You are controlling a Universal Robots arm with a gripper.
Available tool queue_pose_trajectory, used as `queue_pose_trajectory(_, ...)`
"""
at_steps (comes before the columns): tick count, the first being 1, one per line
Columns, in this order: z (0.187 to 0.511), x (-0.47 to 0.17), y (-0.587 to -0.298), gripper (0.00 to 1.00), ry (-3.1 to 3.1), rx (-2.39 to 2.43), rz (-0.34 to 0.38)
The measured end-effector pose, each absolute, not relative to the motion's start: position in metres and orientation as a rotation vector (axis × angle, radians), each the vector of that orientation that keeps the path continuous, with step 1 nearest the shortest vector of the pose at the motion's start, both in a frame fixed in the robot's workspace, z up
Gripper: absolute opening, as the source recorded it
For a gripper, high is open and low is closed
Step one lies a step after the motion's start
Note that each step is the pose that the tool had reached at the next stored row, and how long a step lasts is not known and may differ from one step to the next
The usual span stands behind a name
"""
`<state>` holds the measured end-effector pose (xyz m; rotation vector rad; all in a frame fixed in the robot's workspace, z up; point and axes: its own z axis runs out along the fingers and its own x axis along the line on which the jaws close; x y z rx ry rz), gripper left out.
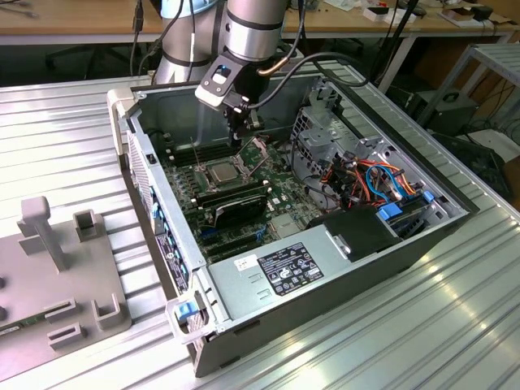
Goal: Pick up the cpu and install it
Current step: 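Close the cpu cover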
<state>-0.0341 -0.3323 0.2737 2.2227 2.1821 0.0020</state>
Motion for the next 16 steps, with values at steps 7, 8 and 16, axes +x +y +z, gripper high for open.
queue_pose_trajectory(7,0.274,-0.031,-0.332,0.11,2.182,2.223,0.002)
queue_pose_trajectory(8,0.274,-0.03,-0.332,0.11,2.182,2.223,0.002)
queue_pose_trajectory(16,0.274,-0.016,-0.332,0.11,2.182,2.223,0.002)
